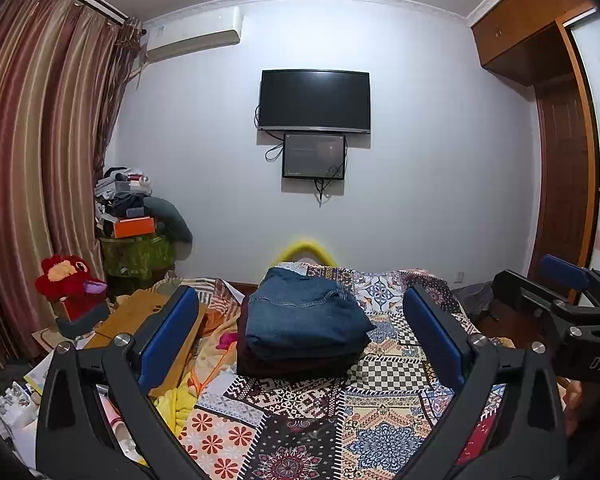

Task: Fold large clothes

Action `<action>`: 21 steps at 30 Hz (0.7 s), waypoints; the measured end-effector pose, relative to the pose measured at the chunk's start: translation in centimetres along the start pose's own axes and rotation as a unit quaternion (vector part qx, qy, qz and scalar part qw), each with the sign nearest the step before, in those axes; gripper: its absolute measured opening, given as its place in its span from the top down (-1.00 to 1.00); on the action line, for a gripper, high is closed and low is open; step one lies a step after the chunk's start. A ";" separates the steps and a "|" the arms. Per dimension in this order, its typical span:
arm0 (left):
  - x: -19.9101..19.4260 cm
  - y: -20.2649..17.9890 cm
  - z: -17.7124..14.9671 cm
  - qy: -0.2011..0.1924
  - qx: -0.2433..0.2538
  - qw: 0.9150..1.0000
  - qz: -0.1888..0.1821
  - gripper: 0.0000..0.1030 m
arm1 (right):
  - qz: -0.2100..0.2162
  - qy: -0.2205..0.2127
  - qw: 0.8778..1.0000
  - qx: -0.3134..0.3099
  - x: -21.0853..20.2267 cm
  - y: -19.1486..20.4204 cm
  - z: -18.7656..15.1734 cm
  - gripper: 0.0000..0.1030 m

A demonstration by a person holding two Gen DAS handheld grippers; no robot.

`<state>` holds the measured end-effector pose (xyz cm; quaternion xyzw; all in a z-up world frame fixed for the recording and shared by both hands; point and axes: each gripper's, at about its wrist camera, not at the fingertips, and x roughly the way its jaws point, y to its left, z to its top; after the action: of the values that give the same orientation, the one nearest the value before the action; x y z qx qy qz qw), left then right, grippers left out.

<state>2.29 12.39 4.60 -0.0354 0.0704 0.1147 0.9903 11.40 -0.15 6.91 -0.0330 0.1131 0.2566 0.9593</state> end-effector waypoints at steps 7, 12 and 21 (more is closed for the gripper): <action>0.1 -0.2 -0.1 0.003 0.003 1.000 -0.005 -0.99 | -0.002 0.001 1.000 0.001 0.0 0.0 0.1 -1.00; 0.2 0.0 0.0 0.006 0.001 1.000 -0.013 -0.99 | -0.003 0.003 1.000 0.004 0.2 -0.1 0.0 -1.00; 0.4 0.0 -0.2 0.014 0.006 1.000 -0.020 -0.99 | -0.006 0.005 1.000 0.003 0.3 -0.1 0.0 -1.00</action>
<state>2.64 12.47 4.31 -0.0324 0.0844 0.0938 0.9915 11.71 -0.09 6.86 -0.0317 0.1191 0.2501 0.9603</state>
